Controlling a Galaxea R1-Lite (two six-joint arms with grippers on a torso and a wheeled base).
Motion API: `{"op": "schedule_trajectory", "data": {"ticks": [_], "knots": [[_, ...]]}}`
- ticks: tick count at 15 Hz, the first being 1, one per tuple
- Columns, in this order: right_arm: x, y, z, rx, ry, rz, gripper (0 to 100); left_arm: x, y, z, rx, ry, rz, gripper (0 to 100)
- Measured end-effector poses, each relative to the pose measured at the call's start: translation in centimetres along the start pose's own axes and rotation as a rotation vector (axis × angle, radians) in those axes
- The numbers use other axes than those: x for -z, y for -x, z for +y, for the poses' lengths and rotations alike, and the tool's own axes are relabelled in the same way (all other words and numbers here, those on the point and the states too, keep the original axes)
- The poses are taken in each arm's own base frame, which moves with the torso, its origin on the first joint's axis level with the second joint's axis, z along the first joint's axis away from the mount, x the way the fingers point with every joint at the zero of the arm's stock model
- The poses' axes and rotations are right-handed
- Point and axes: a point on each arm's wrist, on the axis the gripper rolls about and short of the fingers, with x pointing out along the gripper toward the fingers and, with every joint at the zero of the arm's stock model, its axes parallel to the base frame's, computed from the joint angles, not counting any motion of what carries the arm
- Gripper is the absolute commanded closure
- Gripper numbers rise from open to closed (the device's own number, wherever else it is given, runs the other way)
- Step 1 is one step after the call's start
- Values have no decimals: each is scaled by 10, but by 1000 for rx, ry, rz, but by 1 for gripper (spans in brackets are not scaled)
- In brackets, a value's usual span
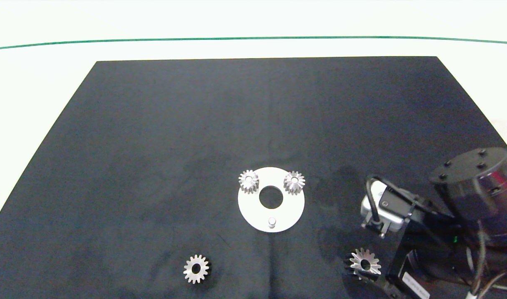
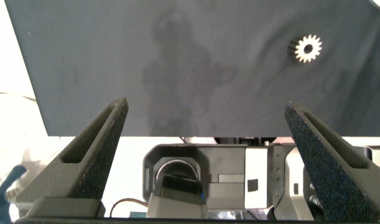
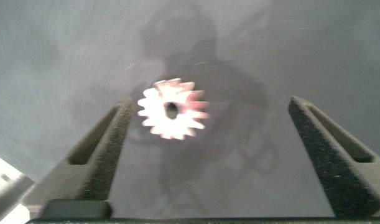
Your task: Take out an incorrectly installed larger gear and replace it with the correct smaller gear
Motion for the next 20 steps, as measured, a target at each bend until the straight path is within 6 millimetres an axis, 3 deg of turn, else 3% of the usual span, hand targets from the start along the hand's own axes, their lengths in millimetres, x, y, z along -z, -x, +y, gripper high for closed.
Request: {"op": "schedule_trajectory", "data": {"ticks": [5,7,9,13,16,20], "knots": [[-8,44,-44,113,-309,-50,0,-16,-23,-9,25,57,74,0],[-6,51,-52,138,-389,-51,0,-23,-35,-23,85,82,73,0],[-7,60,-62,160,-455,-29,0,-26,-60,-42,105,74,57,0],[-12,76,-75,177,-564,44,0,-20,-98,-73,91,53,134,0],[-14,77,-78,184,-572,38,0,-15,-105,-91,93,41,138,0],[-14,74,-81,193,-582,45,0,12,-114,-121,118,-81,34,0]]}}
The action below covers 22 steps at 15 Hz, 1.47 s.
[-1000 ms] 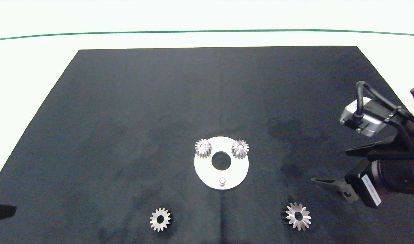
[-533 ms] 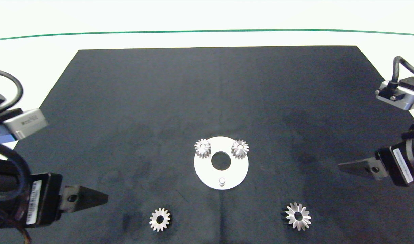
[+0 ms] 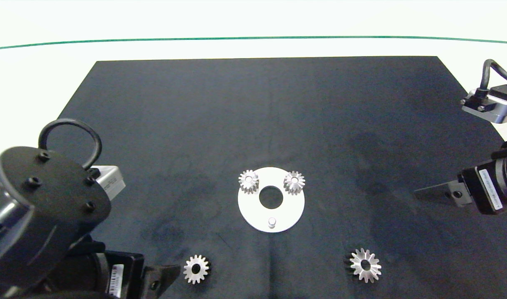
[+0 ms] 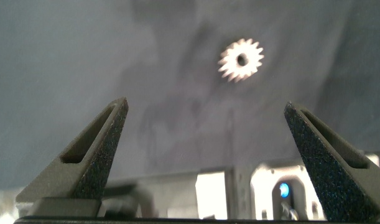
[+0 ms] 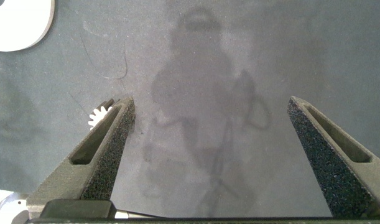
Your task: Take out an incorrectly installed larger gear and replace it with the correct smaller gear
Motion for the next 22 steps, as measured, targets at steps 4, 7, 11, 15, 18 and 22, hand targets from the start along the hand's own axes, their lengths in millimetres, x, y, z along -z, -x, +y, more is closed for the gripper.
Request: {"op": "schedule_trajectory", "data": {"ticks": [4,7,11,15,18,22], "knots": [[0,0,-4,13,-12,-1,0,12,-23,-15,-25,-16,21,0],[0,1,-6,21,-20,-2,0,7,-34,-29,-42,66,38,0],[1,3,-7,23,-24,-8,0,6,-44,-38,-60,71,56,0],[2,4,-7,22,-24,-10,0,8,-51,-42,-79,64,73,0],[2,4,-8,22,-24,-10,0,10,-58,-46,-92,70,84,0],[2,5,-7,21,-26,-13,0,10,-67,-50,-99,82,74,0]]}}
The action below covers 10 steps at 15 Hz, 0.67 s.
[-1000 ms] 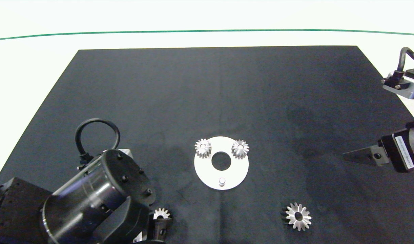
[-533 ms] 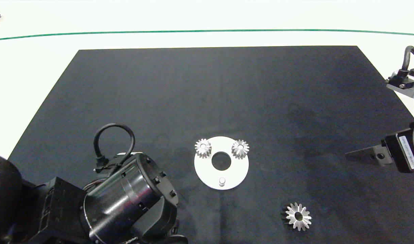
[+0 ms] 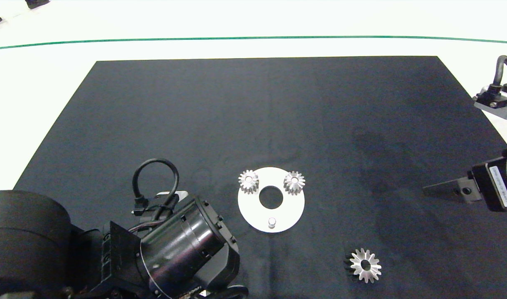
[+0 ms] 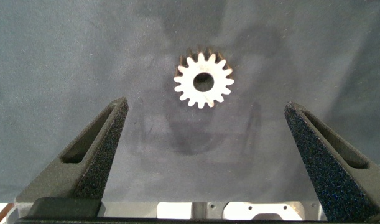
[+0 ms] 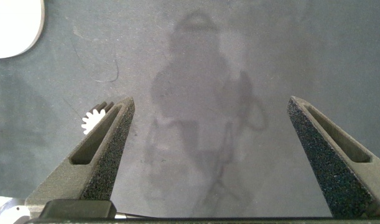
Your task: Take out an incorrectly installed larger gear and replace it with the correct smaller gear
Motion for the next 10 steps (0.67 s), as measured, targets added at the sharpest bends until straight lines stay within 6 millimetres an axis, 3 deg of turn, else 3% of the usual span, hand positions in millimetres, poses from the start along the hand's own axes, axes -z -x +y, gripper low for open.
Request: {"op": "schedule_trajectory", "data": {"ticks": [10], "knots": [[0,2,0,-6,-4,-10,0,3,-21,-9,35,24,-39,0]]}}
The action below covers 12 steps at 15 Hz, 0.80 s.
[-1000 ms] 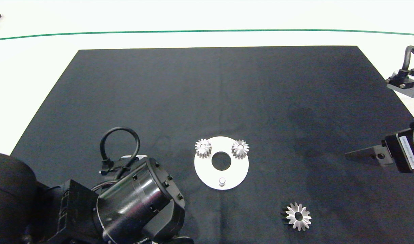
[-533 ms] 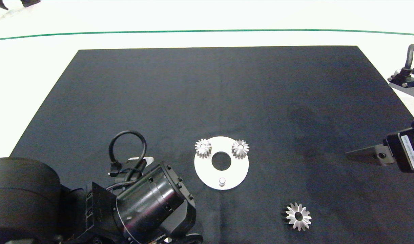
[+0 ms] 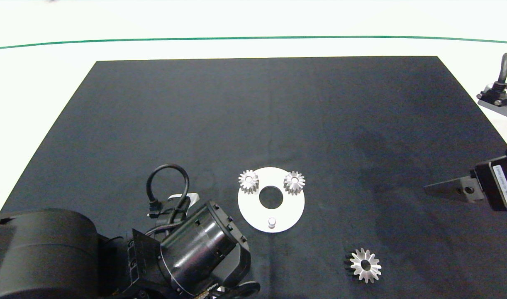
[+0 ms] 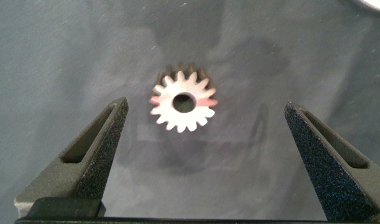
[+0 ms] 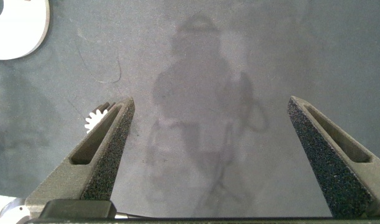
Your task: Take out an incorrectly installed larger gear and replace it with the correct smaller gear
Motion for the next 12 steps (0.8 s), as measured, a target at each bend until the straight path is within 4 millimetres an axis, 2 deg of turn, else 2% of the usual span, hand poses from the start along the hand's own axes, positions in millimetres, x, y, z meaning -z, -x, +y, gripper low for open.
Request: {"op": "schedule_trajectory", "data": {"ticks": [12], "knots": [[1,-1,1,-6,5,3,0,5,-10,1,-57,-18,-4,2]]}}
